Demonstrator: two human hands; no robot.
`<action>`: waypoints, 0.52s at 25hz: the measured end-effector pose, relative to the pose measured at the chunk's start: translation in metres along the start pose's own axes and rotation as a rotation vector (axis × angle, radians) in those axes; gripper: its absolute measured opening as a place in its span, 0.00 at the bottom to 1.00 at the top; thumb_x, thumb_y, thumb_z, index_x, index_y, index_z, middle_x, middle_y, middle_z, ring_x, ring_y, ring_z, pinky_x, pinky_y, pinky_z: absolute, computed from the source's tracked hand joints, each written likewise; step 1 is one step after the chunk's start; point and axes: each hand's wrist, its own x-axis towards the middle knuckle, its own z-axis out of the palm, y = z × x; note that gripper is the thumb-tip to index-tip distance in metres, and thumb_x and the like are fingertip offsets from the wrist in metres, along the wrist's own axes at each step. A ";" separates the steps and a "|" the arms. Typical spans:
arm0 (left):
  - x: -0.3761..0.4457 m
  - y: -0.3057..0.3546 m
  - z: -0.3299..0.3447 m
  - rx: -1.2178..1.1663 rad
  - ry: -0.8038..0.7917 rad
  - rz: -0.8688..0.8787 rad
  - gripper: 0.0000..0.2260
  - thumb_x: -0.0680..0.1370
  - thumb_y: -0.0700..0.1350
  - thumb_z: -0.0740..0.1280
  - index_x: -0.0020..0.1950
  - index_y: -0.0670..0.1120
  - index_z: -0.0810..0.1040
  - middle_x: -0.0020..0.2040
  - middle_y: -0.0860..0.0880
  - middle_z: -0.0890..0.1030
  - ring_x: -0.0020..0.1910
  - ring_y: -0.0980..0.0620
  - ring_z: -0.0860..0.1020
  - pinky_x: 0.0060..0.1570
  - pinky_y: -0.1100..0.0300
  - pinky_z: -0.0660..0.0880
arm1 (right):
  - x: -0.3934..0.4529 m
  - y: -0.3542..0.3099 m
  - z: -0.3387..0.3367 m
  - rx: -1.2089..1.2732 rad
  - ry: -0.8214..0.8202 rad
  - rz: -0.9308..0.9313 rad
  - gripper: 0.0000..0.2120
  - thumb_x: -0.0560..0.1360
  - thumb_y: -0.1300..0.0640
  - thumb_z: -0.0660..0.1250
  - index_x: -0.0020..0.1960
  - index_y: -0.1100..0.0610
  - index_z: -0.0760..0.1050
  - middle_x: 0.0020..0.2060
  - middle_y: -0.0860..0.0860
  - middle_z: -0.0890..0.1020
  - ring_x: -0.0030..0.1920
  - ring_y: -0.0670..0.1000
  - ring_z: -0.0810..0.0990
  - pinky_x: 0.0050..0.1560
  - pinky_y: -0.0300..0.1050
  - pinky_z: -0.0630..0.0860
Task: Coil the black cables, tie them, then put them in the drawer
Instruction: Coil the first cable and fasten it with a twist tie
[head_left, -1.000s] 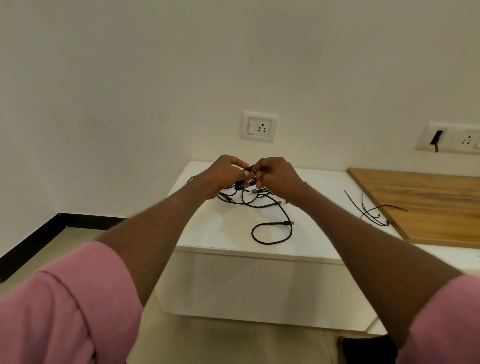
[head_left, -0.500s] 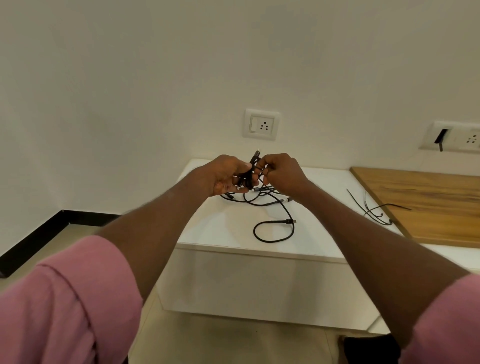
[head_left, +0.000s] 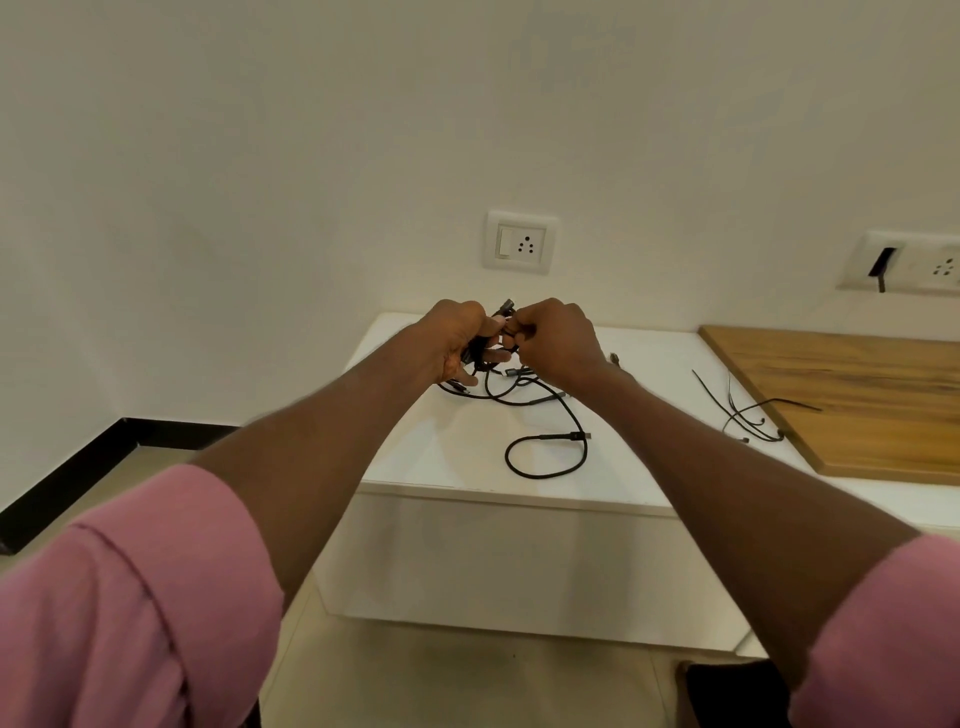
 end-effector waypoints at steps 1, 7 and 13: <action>-0.001 0.002 0.002 0.024 0.032 0.005 0.05 0.84 0.39 0.64 0.54 0.42 0.79 0.37 0.48 0.83 0.43 0.48 0.85 0.65 0.28 0.69 | 0.001 -0.002 0.000 0.004 0.004 -0.001 0.09 0.76 0.61 0.66 0.46 0.58 0.86 0.35 0.55 0.83 0.40 0.57 0.79 0.39 0.44 0.71; 0.011 0.000 0.010 0.270 0.192 0.109 0.10 0.84 0.40 0.60 0.62 0.38 0.74 0.44 0.46 0.83 0.32 0.50 0.86 0.17 0.70 0.65 | 0.003 -0.011 0.005 0.131 -0.040 0.096 0.08 0.77 0.60 0.69 0.48 0.54 0.87 0.37 0.52 0.84 0.44 0.58 0.85 0.49 0.51 0.82; 0.017 -0.006 0.002 0.464 0.275 0.287 0.10 0.81 0.41 0.65 0.57 0.35 0.78 0.52 0.39 0.84 0.41 0.41 0.87 0.33 0.59 0.76 | 0.001 -0.020 0.008 0.288 -0.022 0.149 0.11 0.75 0.64 0.68 0.46 0.51 0.87 0.32 0.49 0.82 0.41 0.56 0.83 0.49 0.55 0.82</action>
